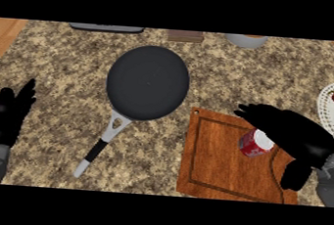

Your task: Pick the can from the cutting board and place it in the pan

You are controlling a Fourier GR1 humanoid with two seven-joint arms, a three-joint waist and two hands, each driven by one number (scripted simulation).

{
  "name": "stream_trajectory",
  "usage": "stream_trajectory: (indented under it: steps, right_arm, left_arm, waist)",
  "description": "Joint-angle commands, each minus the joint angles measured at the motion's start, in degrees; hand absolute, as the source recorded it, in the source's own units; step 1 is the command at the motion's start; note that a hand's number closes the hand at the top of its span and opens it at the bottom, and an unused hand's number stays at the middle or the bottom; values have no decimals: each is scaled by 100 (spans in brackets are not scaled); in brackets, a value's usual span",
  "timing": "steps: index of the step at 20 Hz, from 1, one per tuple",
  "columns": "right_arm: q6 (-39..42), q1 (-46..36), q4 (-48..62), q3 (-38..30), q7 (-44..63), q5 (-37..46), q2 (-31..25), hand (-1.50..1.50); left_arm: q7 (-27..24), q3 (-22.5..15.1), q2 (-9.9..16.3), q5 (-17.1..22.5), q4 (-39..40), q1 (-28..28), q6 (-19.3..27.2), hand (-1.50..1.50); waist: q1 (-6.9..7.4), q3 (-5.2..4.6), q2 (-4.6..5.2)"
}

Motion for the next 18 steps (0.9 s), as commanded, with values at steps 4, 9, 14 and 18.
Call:
stream_trajectory:
  steps: [4, 9, 14, 18]
  right_arm:
    - [32, 425, -130, -187, -245, 637, 463, -150]
    - [204, -29, 514, -357, -574, 1003, 760, -150]
    - [203, 21, 884, -519, -911, 1310, 838, -150]
    - [199, -11, 994, -556, -904, 1626, 1075, -150]
  left_arm:
    - [123, 332, -179, -366, -45, -2, -95, 0]
    - [-158, 616, -302, -331, 63, 159, -470, 0]
    - [-8, 658, -465, -665, 194, -123, -473, 0]
    - [187, 695, -483, -839, -317, 80, -537, 0]
  waist:
    - [-11, -1, -5]
    - [9, -2, 0]
    - [-11, -2, 5]
    - [6, -1, 0]
